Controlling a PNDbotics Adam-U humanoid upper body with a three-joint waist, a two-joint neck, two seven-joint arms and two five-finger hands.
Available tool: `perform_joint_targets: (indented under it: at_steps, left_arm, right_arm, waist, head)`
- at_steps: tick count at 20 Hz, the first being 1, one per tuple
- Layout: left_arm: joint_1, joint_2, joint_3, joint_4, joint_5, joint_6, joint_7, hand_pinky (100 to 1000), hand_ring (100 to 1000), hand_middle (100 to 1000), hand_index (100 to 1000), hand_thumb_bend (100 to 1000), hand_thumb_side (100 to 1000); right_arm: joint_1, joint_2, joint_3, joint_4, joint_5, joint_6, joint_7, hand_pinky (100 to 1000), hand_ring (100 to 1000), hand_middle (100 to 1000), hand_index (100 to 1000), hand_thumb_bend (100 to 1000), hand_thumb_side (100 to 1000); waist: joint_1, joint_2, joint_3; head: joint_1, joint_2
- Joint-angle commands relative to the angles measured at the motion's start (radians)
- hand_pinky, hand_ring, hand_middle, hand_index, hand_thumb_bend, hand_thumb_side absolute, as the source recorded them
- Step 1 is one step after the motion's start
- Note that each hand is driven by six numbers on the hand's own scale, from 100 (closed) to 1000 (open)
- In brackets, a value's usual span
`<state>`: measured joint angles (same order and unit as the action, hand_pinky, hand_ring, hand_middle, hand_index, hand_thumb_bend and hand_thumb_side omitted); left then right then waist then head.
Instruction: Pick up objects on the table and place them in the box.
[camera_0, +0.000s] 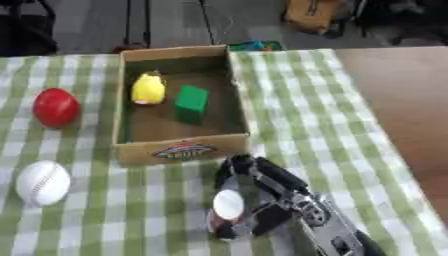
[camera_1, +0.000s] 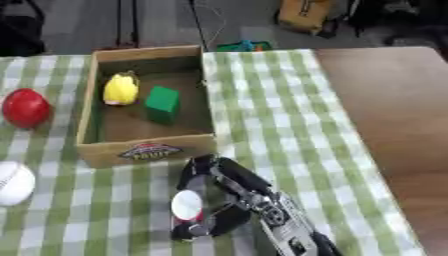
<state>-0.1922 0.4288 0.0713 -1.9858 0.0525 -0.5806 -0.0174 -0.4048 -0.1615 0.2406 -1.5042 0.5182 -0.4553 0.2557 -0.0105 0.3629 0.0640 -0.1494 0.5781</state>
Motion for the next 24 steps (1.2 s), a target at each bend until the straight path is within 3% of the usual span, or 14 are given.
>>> perform_joint_targets:
  at_steps: [1, 10, 24]
  left_arm:
    - [-0.001, 0.009, 0.007, -0.014, -0.007, 0.000, -0.006, 363, 653, 773, 768, 100, 1000]
    - [0.001, 0.009, 0.012, -0.014, -0.014, 0.005, -0.008, 363, 654, 773, 760, 100, 1000]
    - [0.000, 0.010, 0.014, -0.014, -0.020, 0.007, -0.009, 364, 654, 771, 756, 100, 1000]
  right_arm:
    - [-0.002, -0.002, -0.003, 0.012, -0.002, 0.017, 0.019, 699, 660, 620, 636, 765, 397]
    - [0.005, -0.007, -0.010, 0.011, -0.049, 0.050, 0.041, 674, 627, 591, 591, 738, 320]
    - [0.008, -0.009, -0.011, 0.005, -0.094, 0.078, -0.011, 646, 587, 511, 512, 671, 389]
  waist:
    - [0.004, -0.013, 0.001]
    - [0.004, -0.011, -0.002]
    - [0.007, -0.011, -0.007]
  head:
    - [-0.002, -0.012]
    - [0.001, -0.011]
    - [0.001, -0.018]
